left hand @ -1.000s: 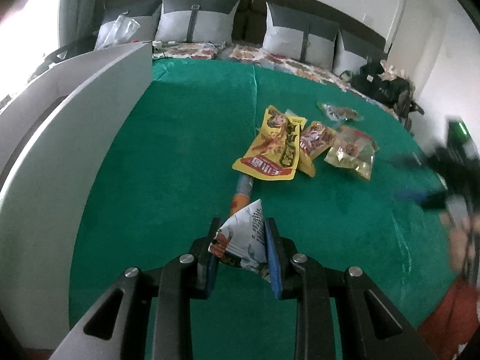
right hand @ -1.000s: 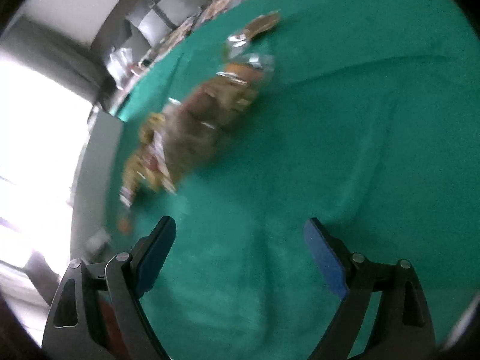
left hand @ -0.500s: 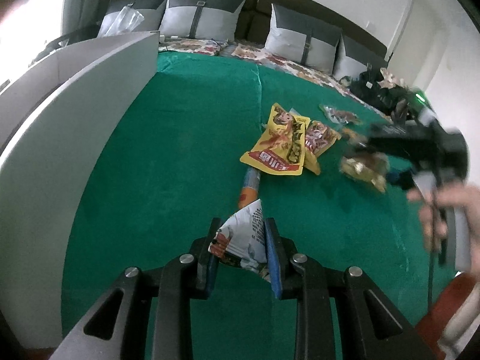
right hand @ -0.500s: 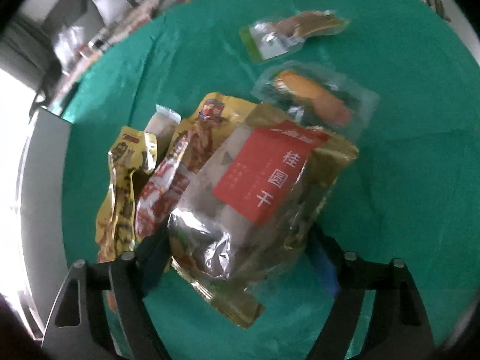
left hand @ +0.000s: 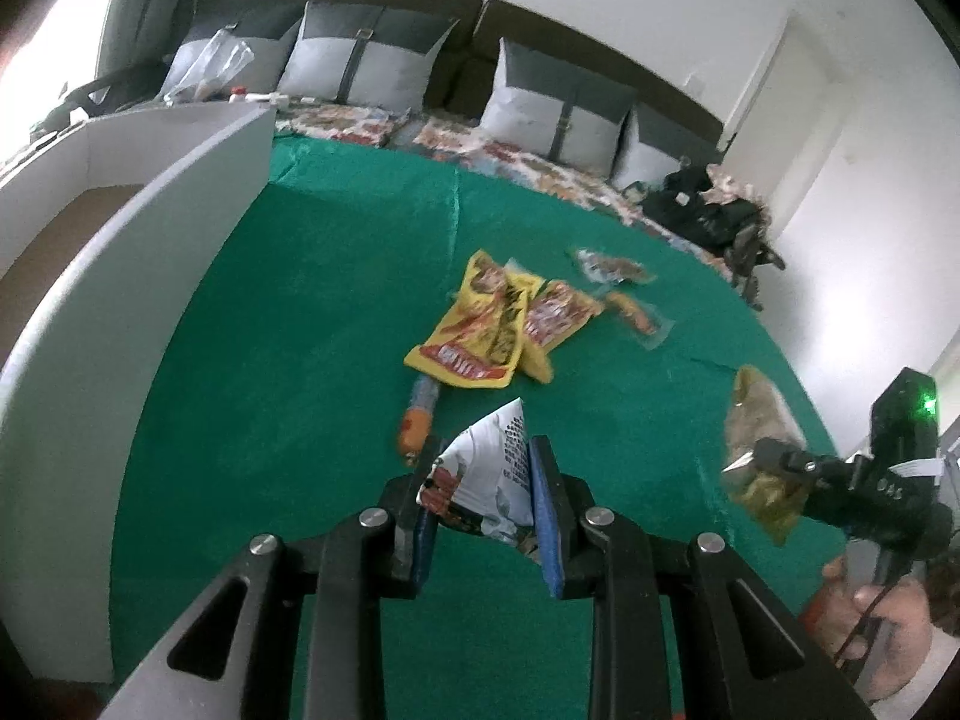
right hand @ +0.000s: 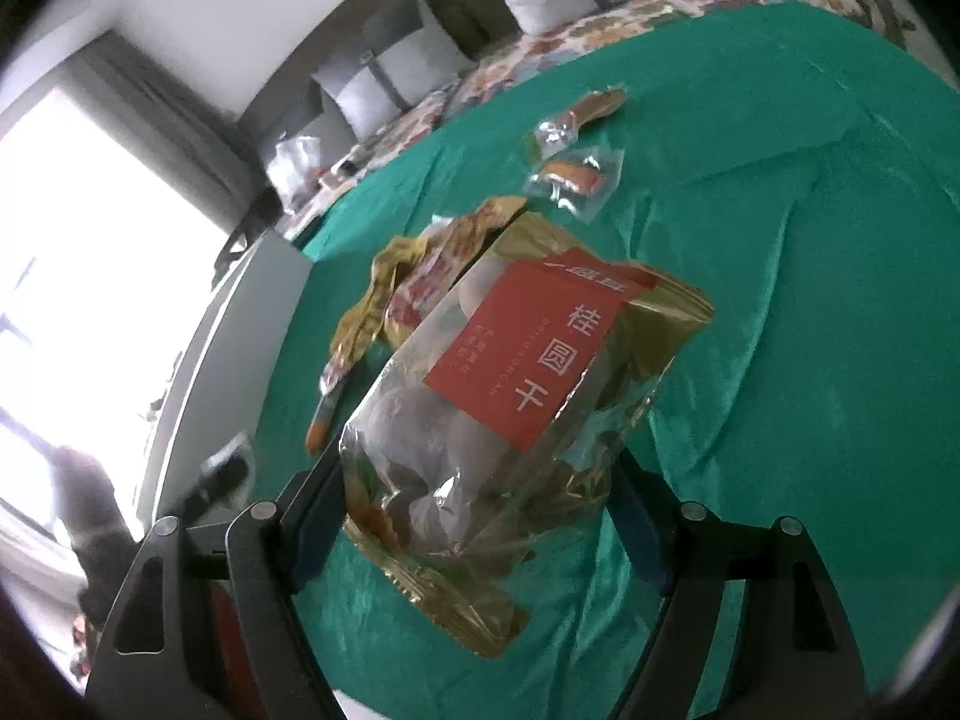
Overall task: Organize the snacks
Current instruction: 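Carry the white packet and red-label bag over the white box and release both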
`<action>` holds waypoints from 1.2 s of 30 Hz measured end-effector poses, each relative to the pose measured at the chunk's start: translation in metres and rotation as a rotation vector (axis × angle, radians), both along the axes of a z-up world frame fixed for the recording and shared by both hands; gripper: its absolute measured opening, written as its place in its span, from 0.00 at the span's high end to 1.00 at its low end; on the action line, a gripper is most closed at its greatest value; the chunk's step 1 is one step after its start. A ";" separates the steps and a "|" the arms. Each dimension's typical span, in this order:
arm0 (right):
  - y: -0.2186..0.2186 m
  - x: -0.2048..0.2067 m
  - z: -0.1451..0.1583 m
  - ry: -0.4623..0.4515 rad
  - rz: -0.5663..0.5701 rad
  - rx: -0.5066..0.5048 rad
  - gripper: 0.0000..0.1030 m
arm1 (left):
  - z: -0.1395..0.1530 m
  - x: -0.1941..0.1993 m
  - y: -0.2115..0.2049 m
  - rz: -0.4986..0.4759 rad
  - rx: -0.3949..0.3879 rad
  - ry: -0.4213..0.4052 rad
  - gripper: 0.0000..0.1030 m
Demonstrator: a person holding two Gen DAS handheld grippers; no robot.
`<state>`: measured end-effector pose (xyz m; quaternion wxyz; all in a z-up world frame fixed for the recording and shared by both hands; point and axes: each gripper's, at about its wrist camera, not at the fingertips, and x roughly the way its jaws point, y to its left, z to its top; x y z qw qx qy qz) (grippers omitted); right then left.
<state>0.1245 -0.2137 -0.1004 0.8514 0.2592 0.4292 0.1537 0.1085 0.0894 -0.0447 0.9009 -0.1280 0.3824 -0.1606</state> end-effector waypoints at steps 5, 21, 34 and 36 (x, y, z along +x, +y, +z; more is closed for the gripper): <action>0.000 -0.014 0.020 -0.065 0.028 0.005 0.22 | 0.022 -0.014 0.010 -0.006 -0.026 -0.039 0.74; 0.071 -0.036 0.069 -0.221 0.220 -0.100 0.22 | 0.074 -0.061 0.086 0.099 -0.140 -0.117 0.74; 0.254 -0.011 0.140 -0.315 0.591 -0.104 0.22 | 0.132 -0.086 0.272 0.475 -0.131 -0.213 0.74; 0.295 -0.005 0.149 -0.328 0.654 -0.139 0.22 | 0.121 -0.082 0.296 0.526 -0.096 -0.177 0.74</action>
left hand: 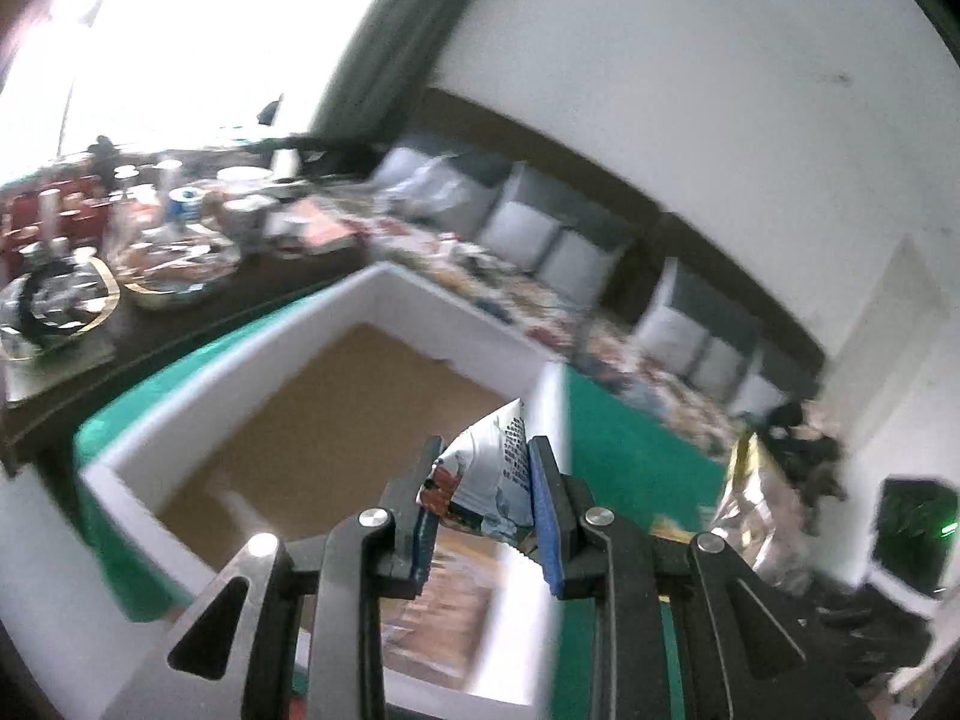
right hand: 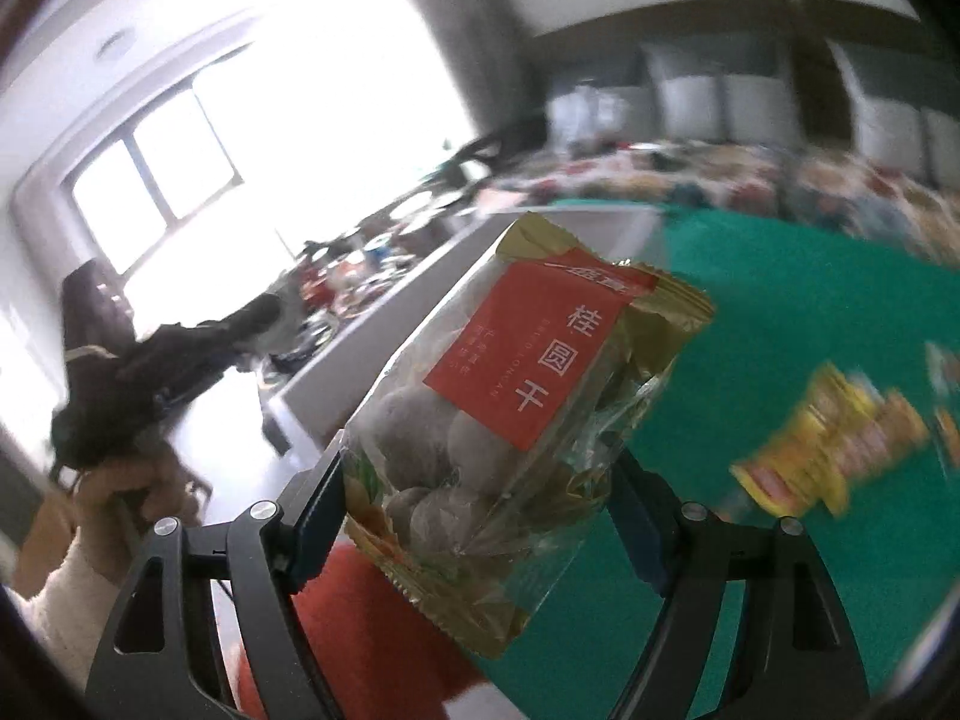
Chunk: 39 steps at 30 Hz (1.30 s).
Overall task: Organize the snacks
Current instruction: 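Carry the white packet and red-label bag over the white box and release both, then return both open tools to the snacks on the green sheet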
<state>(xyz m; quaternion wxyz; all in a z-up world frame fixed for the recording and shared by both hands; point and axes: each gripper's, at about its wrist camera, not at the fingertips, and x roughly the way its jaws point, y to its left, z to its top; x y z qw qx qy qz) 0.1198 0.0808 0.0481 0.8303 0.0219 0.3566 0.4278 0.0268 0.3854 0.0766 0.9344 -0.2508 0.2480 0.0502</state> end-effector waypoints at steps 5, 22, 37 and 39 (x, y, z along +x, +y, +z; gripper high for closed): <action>0.084 0.020 -0.007 -0.007 0.084 -0.100 0.22 | -0.036 0.014 0.022 0.049 0.070 0.113 0.74; 0.083 0.061 -0.042 0.098 -0.001 -0.164 0.19 | -0.066 0.022 0.009 0.102 0.069 0.188 0.15; -0.232 0.034 -0.157 0.132 -0.510 -0.460 0.19 | -0.043 0.082 -0.213 -0.375 0.142 0.183 0.08; -0.266 0.028 -0.164 0.132 -0.591 -0.453 0.19 | -0.060 0.094 -0.250 -0.433 0.166 0.226 0.08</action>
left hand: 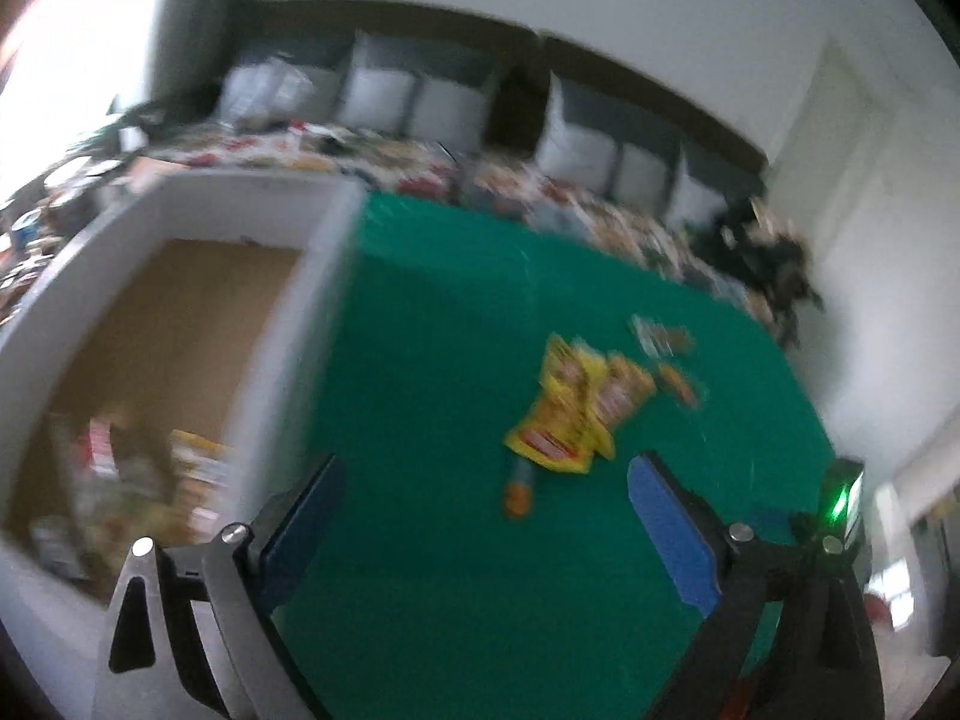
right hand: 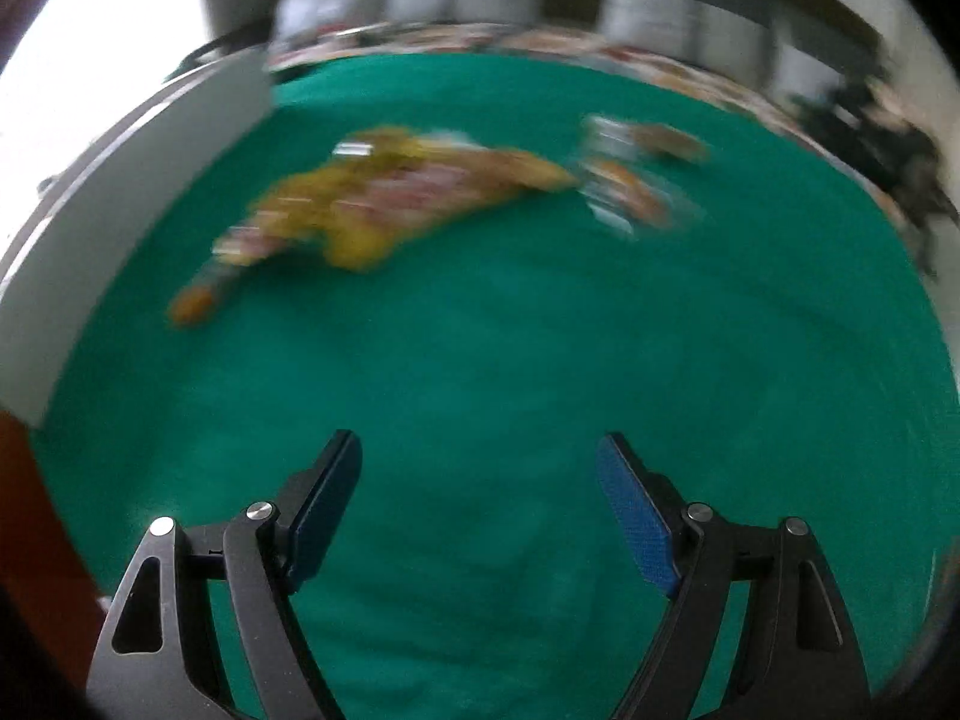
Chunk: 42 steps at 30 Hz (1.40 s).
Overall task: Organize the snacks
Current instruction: 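Return both open tools to the snacks on the green sheet, then close the left tool on the long yellow chicken-feet bag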
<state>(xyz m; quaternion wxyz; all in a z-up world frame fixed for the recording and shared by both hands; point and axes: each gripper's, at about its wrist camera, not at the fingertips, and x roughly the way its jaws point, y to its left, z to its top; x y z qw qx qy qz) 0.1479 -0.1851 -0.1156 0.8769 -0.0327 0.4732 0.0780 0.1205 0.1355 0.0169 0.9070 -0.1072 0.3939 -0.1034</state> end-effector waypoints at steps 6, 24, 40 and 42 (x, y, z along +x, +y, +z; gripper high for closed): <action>-0.050 0.005 -0.009 -0.005 -0.130 0.082 0.19 | -0.063 0.024 -0.073 -0.077 0.093 0.126 0.09; -0.053 0.018 -0.021 0.002 -0.094 0.007 0.16 | -0.137 0.043 -0.115 -0.037 0.279 0.201 0.07; -0.053 0.014 -0.021 -0.019 -0.118 -0.005 0.14 | -0.142 0.038 -0.115 -0.048 0.296 0.158 0.00; -0.053 0.014 -0.021 -0.018 -0.118 -0.006 0.14 | -0.141 0.039 -0.114 -0.050 0.297 0.162 0.00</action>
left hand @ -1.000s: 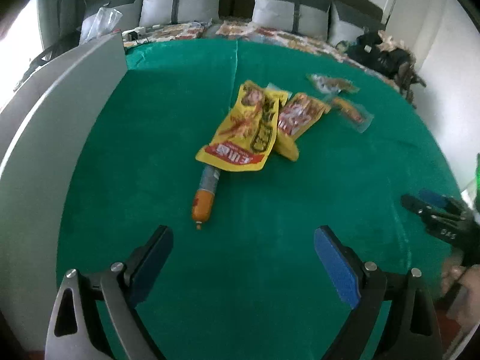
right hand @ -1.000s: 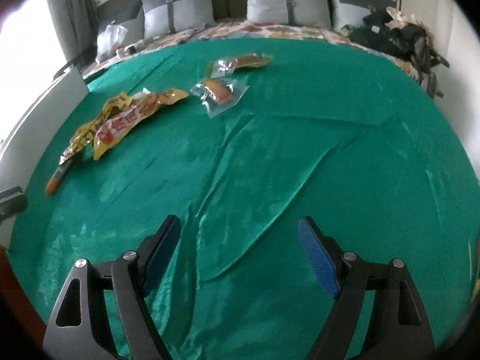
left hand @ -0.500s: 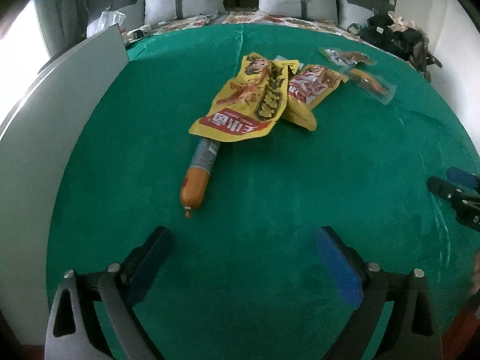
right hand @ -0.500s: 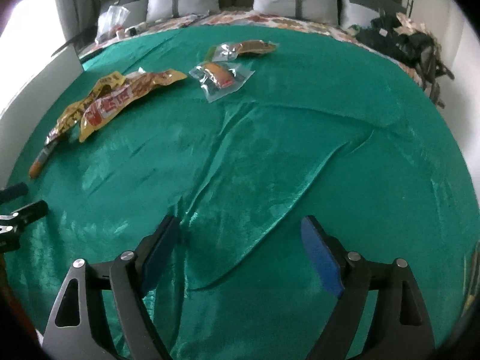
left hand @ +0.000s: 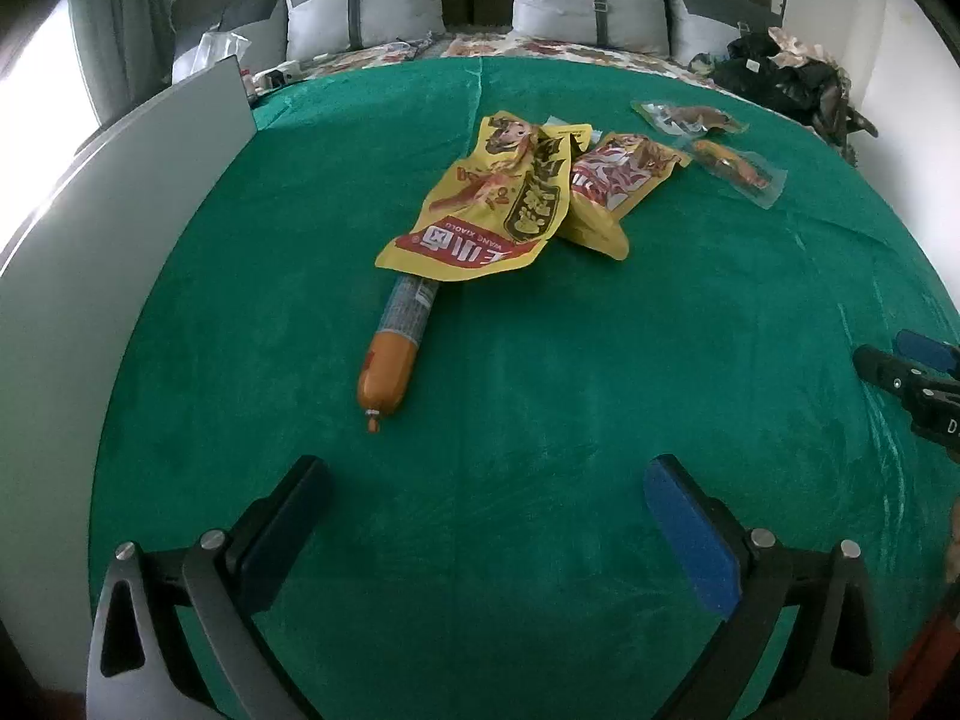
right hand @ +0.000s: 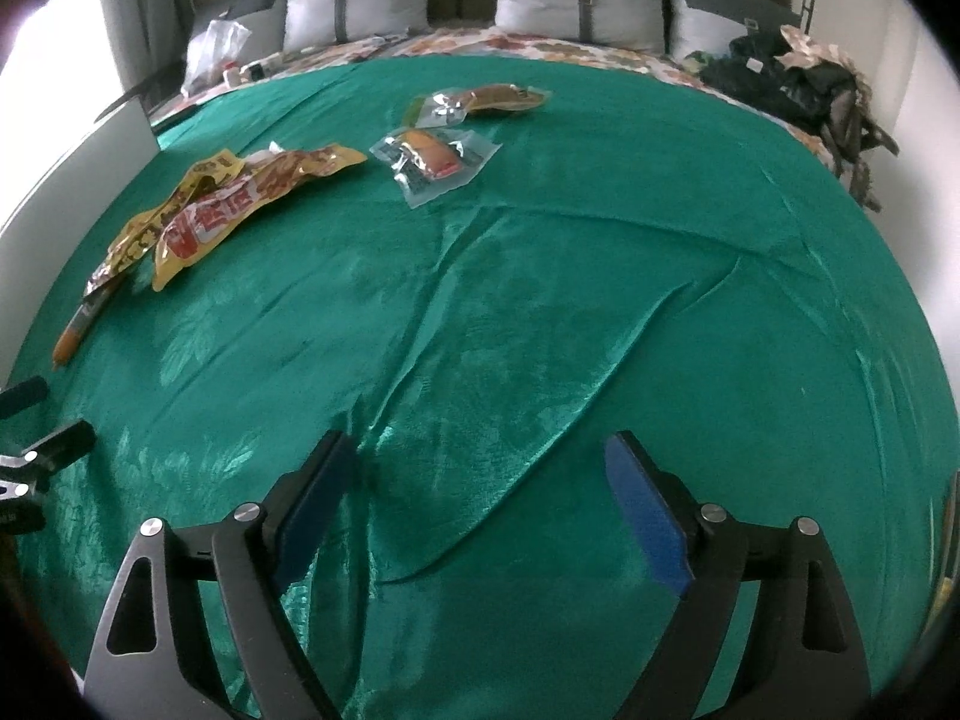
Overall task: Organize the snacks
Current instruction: 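Close the left tool on the long yellow chicken-feet bag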
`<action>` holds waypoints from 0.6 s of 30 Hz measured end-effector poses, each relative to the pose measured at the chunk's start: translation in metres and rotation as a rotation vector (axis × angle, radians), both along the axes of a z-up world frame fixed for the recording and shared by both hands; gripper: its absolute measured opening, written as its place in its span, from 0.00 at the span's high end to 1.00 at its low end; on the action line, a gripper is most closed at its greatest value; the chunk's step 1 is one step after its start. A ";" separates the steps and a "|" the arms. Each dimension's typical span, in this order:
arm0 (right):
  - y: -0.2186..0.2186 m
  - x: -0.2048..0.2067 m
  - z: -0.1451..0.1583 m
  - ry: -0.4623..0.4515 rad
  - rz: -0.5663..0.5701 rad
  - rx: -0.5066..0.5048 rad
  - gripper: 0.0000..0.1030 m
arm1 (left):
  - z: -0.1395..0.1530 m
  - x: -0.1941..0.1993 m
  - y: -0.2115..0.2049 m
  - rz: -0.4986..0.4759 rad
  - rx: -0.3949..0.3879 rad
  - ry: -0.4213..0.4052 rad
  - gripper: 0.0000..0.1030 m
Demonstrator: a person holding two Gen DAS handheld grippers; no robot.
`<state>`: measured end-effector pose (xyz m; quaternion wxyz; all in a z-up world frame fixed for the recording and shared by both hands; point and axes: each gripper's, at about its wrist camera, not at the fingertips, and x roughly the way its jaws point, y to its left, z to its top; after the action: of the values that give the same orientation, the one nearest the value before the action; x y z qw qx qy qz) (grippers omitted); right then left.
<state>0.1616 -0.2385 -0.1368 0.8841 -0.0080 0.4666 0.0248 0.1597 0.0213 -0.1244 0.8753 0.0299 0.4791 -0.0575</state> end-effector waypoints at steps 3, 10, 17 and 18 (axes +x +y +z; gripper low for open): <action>0.000 0.000 0.000 0.000 0.001 0.000 0.14 | 0.004 0.009 0.001 -0.012 -0.006 0.062 0.01; 0.000 0.000 0.000 0.004 0.004 0.001 0.14 | 0.063 0.049 0.017 -0.041 -0.052 -0.060 0.05; 0.000 0.001 0.000 0.010 0.006 0.003 0.13 | 0.029 0.132 0.026 -0.036 -0.134 0.114 0.04; 0.000 0.001 0.000 0.010 0.006 0.003 0.13 | 0.019 0.136 0.020 -0.045 -0.152 0.139 0.04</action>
<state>0.1625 -0.2385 -0.1368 0.8816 -0.0078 0.4710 0.0280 0.2957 0.0418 -0.1052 0.8383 -0.0296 0.5321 -0.1154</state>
